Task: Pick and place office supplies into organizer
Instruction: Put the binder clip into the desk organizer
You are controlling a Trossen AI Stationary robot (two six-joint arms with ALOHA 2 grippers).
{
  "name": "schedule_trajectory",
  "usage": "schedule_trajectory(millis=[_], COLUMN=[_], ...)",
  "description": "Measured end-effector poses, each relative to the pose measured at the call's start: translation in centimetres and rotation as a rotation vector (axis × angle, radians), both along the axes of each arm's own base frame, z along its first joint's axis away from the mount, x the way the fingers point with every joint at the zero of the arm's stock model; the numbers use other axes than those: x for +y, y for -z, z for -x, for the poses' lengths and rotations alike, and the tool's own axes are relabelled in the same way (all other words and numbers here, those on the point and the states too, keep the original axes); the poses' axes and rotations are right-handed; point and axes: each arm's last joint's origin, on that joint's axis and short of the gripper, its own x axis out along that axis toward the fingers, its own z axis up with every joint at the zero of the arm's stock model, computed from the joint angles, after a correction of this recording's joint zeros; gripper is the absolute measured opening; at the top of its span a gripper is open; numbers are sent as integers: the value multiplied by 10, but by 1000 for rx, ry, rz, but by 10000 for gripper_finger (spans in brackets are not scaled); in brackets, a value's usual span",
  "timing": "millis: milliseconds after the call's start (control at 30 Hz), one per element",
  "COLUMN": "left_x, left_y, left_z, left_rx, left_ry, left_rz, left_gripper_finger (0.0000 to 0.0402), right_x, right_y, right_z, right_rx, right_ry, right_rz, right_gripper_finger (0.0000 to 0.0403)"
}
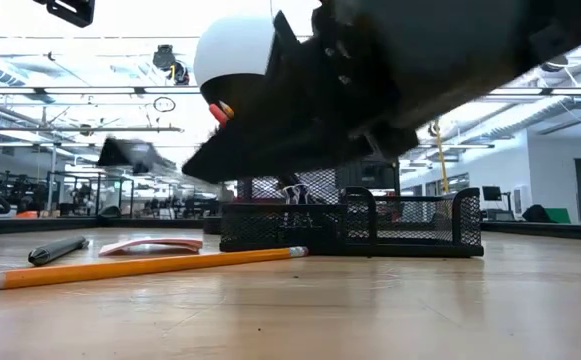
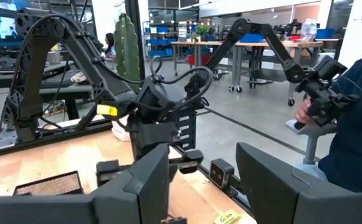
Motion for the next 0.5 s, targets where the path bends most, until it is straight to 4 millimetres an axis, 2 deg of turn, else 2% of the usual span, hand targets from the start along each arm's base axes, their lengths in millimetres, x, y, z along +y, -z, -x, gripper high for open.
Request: schedule_trajectory(millis=[133, 300, 500], left_x=[0, 0, 0], left_y=[0, 0, 0], left_z=[0, 0, 0], left_rx=[0, 10, 13], left_ry=[0, 0, 1], left_rz=[1, 14, 19], left_gripper_finger=[196, 196, 196], right_x=[-3, -17, -41], right_y=[-15, -37, -44], right_z=[4, 9, 3], right_rx=[-13, 12, 77], right_ry=[63, 162, 195], right_rz=[77, 187, 266], right_gripper_finger=[1, 0, 0])
